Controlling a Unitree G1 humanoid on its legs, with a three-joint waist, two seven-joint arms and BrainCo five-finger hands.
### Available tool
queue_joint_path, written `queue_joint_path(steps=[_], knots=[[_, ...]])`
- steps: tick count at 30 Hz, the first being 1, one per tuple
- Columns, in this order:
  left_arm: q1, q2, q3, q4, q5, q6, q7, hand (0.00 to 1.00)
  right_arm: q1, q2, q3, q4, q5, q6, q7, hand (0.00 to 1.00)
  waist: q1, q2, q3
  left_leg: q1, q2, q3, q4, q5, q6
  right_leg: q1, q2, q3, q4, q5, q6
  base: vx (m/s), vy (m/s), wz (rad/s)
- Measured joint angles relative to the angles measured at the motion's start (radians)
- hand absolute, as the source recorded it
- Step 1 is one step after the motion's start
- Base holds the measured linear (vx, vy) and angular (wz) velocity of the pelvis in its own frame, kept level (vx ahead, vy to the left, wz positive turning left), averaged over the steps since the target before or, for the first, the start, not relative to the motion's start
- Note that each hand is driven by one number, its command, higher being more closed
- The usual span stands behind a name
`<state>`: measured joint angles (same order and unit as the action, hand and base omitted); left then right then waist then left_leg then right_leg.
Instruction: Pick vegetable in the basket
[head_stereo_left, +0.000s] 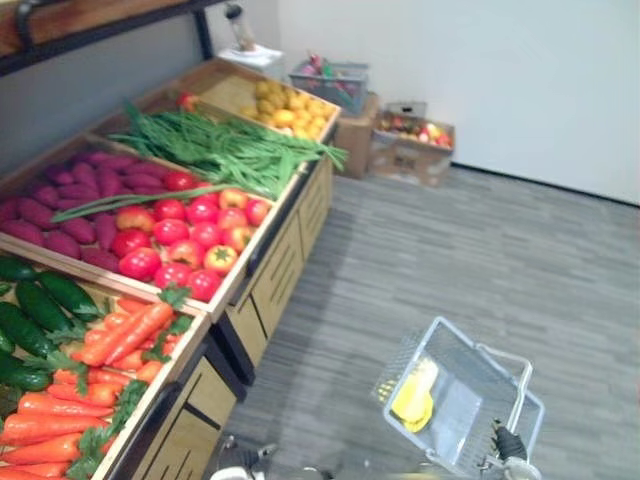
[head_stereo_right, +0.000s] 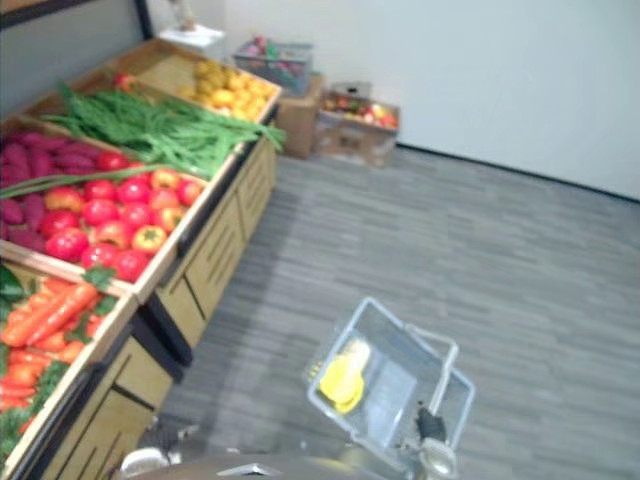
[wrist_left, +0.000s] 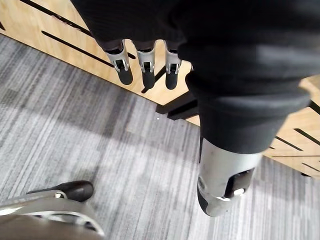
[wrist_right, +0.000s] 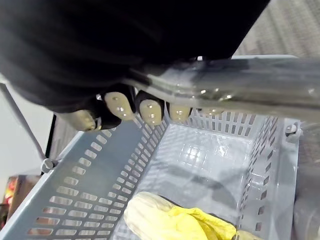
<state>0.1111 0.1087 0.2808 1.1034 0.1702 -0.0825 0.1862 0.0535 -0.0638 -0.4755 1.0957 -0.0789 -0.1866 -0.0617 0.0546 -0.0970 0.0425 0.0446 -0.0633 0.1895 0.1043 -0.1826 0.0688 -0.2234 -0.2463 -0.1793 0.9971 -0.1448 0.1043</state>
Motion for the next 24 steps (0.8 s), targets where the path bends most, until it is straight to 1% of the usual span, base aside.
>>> queue_joint_path(steps=[1, 2, 3, 4, 5, 6, 7, 8, 9, 10, 11, 12, 13, 14, 15, 16, 17, 18, 19, 20, 21, 22, 23, 24], knots=[[0.001, -0.002, 0.012, 0.012, -0.001, 0.005, 0.0, 0.0, -0.009, -0.007, -0.014, 0.008, 0.0, 0.002, 0.0, 1.0, -0.002, 0.004, 0.003, 0.02, 0.001, -0.053, 0.001, -0.008, 0.009, -0.018, 0.011, -0.02, -0.121, -0.044, -0.007, 0.46, -0.138, 1.29], [0.002, -0.011, 0.039, 0.012, -0.002, 0.006, 0.0, 0.0, -0.017, -0.009, -0.029, 0.018, 0.0, 0.004, 0.0, 1.0, -0.009, 0.011, 0.008, 0.043, 0.01, -0.115, 0.004, -0.015, 0.01, -0.019, 0.03, -0.017, -0.277, -0.058, -0.015, 0.49, -0.181, 1.39], [0.001, -0.018, 0.056, 0.011, -0.002, 0.006, -0.001, 0.0, -0.021, -0.009, -0.034, 0.02, 0.0, 0.007, 0.0, 1.0, -0.013, 0.016, 0.013, 0.055, 0.017, -0.145, 0.004, -0.02, 0.006, -0.018, 0.044, -0.002, -0.35, -0.058, -0.015, 0.46, -0.246, 1.52], [0.0, -0.035, 0.089, 0.01, -0.002, 0.005, -0.001, 0.0, -0.029, -0.01, -0.039, 0.019, 0.001, 0.01, -0.001, 1.0, -0.018, 0.035, 0.025, 0.079, 0.041, -0.204, 0.002, -0.031, -0.004, -0.018, 0.076, 0.046, -0.476, -0.056, -0.012, 0.46, -0.293, 1.43], [-0.001, -0.055, 0.117, 0.008, -0.002, 0.004, -0.004, 0.0, -0.035, -0.011, -0.038, 0.01, 0.002, 0.011, -0.002, 1.0, -0.018, 0.056, 0.039, 0.101, 0.074, -0.253, 0.006, -0.05, -0.025, -0.019, 0.107, 0.101, -0.584, -0.043, -0.005, 0.45, -0.309, 1.37], [0.0, -0.063, 0.134, 0.004, -0.001, 0.004, -0.003, 0.0, -0.036, -0.01, -0.037, 0.002, 0.001, 0.011, -0.002, 1.0, -0.017, 0.063, 0.043, 0.108, 0.089, -0.274, 0.009, -0.06, -0.036, -0.02, 0.116, 0.129, -0.633, -0.038, 0.003, 0.43, -0.346, 1.26], [0.0, -0.073, 0.166, -0.008, 0.0, 0.004, -0.004, 0.0, -0.036, -0.006, -0.031, -0.007, 0.001, 0.01, -0.002, 1.0, -0.01, 0.061, 0.049, 0.116, 0.11, -0.319, 0.018, -0.082, -0.056, -0.02, 0.116, 0.182, -0.721, -0.02, 0.018, 0.45, -0.419, 1.25], [0.001, -0.076, 0.196, -0.023, 0.0, 0.003, -0.006, 0.0, -0.035, -0.002, -0.025, -0.014, -0.001, 0.011, 0.0, 1.0, -0.006, 0.046, 0.054, 0.115, 0.119, -0.363, 0.044, -0.12, -0.083, -0.014, 0.1, 0.214, -0.787, 0.01, 0.028, 0.45, -0.459, 1.26], [0.003, -0.075, 0.208, -0.032, 0.0, 0.002, -0.008, 0.0, -0.032, 0.002, -0.025, -0.02, -0.002, 0.011, 0.001, 1.0, -0.002, 0.034, 0.056, 0.115, 0.121, -0.388, 0.054, -0.14, -0.097, -0.014, 0.091, 0.222, -0.797, 0.047, 0.048, 0.45, -0.543, 1.26], [0.002, -0.081, 0.229, -0.028, 0.0, 0.002, -0.013, 0.0, -0.03, -0.001, -0.025, -0.021, -0.004, 0.012, 0.006, 1.0, 0.006, 0.036, 0.057, 0.11, 0.15, -0.426, 0.075, -0.161, -0.12, -0.019, 0.104, 0.188, -0.727, 0.1, 0.059, 0.41, -0.52, 1.22], [0.005, -0.103, 0.24, -0.037, 0.0, -0.001, -0.018, 0.0, -0.031, -0.019, -0.03, -0.031, -0.005, 0.011, 0.006, 1.0, 0.008, 0.063, 0.055, 0.091, 0.182, -0.423, 0.09, -0.139, -0.136, -0.035, 0.109, 0.125, -0.654, 0.028, 0.035, 0.4, -0.497, 1.21], [0.006, -0.108, 0.246, -0.041, -0.001, -0.002, -0.018, 0.0, -0.032, -0.026, -0.03, -0.032, -0.01, 0.011, 0.007, 1.0, 0.007, 0.066, 0.054, 0.079, 0.188, -0.423, 0.092, -0.12, -0.142, -0.046, 0.102, 0.099, -0.618, 0.002, 0.023, 0.36, -0.428, 1.21], [0.006, -0.119, 0.253, -0.042, -0.005, -0.002, -0.017, 0.0, -0.036, -0.039, -0.029, -0.032, -0.031, 0.011, 0.009, 1.0, 0.008, 0.08, 0.055, 0.061, 0.207, -0.428, 0.087, -0.081, -0.157, -0.053, 0.094, 0.05, -0.57, -0.028, 0.002, 0.29, -0.338, 0.95], [0.008, -0.125, 0.258, -0.043, -0.01, -0.001, -0.017, 0.0, -0.04, -0.044, -0.029, -0.032, -0.036, 0.012, 0.01, 1.0, 0.009, 0.089, 0.053, 0.047, 0.219, -0.428, 0.083, -0.063, -0.158, -0.051, 0.093, 0.021, -0.558, -0.041, -0.007, 0.43, -0.462, 1.52], [0.011, -0.134, 0.268, -0.049, -0.017, -0.001, -0.016, 0.0, -0.053, -0.049, -0.028, -0.025, -0.042, 0.017, 0.014, 1.0, 0.005, 0.098, 0.048, -0.019, 0.244, -0.416, 0.096, 0.016, -0.161, -0.031, 0.083, -0.061, -0.564, -0.057, -0.032, 0.35, -0.36, 1.47], [0.01, -0.135, 0.268, -0.051, -0.03, -0.002, -0.015, 0.0, -0.053, -0.05, -0.029, -0.025, -0.042, 0.022, 0.015, 1.0, -0.001, 0.098, 0.048, -0.048, 0.25, -0.397, 0.113, 0.047, -0.165, -0.012, 0.074, -0.093, -0.574, -0.058, -0.037, 0.34, -0.34, 1.74], [0.01, -0.132, 0.267, -0.052, -0.042, -0.003, -0.015, 0.0, -0.049, -0.052, -0.034, -0.023, -0.042, 0.029, 0.014, 1.0, -0.011, 0.095, 0.05, -0.071, 0.256, -0.353, 0.128, 0.081, -0.169, 0.019, 0.062, -0.131, -0.587, -0.062, -0.044, 0.22, -0.213, 2.07], [0.009, -0.12, 0.261, -0.051, -0.053, -0.002, -0.015, 0.0, -0.031, -0.055, -0.044, -0.022, -0.041, 0.044, 0.011, 1.0, -0.029, 0.083, 0.058, -0.097, 0.281, -0.142, 0.164, 0.135, -0.136, 0.092, 0.027, -0.224, -0.597, -0.072, -0.062, 0.22, -0.214, 2.44], [0.01, -0.114, 0.25, -0.054, -0.065, -0.001, -0.013, 0.0, -0.01, -0.059, -0.048, -0.025, -0.04, 0.048, 0.002, 1.0, -0.036, 0.077, 0.061, -0.09, 0.314, 0.083, 0.191, 0.159, -0.1, 0.132, -0.003, -0.278, -0.552, -0.077, -0.071, 0.21, -0.202, 2.86], [0.01, -0.121, 0.233, -0.064, -0.068, 0.0, -0.004, 0.0, 0.0, -0.077, -0.057, -0.037, -0.036, 0.04, -0.008, 1.0, -0.053, 0.103, 0.068, -0.07, 0.369, 0.303, 0.193, 0.213, -0.068, 0.079, -0.013, -0.273, -0.39, -0.127, -0.107, 0.09, -0.162, 2.09], [0.004, -0.122, 0.232, -0.066, -0.067, 0.002, 0.005, 0.0, -0.014, -0.085, -0.061, -0.039, -0.036, 0.038, -0.015, 1.0, -0.06, 0.115, 0.068, -0.079, 0.408, 0.34, 0.206, 0.194, -0.095, 0.06, 0.019, -0.234, -0.439, -0.133, -0.094, 0.04, -0.147, 1.91], [-0.004, -0.108, 0.225, -0.051, -0.057, 0.002, 0.01, 0.0, -0.021, -0.09, -0.062, -0.027, -0.036, 0.039, -0.021, 1.0, -0.057, 0.098, 0.073, -0.097, 0.41, 0.372, 0.213, 0.164, -0.193, 0.099, 0.044, -0.226, -0.674, -0.034, -0.047, 0.02, -0.106, 1.19], [0.002, -0.1, 0.19, -0.032, -0.045, 0.005, 0.006, 0.0, -0.026, -0.116, -0.054, -0.005, -0.04, 0.037, -0.019, 1.0, -0.045, 0.111, 0.069, -0.094, 0.39, 0.344, 0.16, 0.155, -0.212, 0.113, 0.068, -0.225, -0.717, -0.009, -0.04, 0.06, -0.046, 0.88], [0.006, -0.098, 0.185, -0.029, -0.038, 0.005, 0.007, 0.0, -0.03, -0.12, -0.054, -0.005, -0.041, 0.025, -0.016, 1.0, -0.045, 0.104, 0.07, -0.084, 0.363, 0.345, 0.131, 0.156, -0.21, 0.121, 0.07, -0.229, -0.739, -0.009, -0.04, 0.08, 0.021, 0.31]])
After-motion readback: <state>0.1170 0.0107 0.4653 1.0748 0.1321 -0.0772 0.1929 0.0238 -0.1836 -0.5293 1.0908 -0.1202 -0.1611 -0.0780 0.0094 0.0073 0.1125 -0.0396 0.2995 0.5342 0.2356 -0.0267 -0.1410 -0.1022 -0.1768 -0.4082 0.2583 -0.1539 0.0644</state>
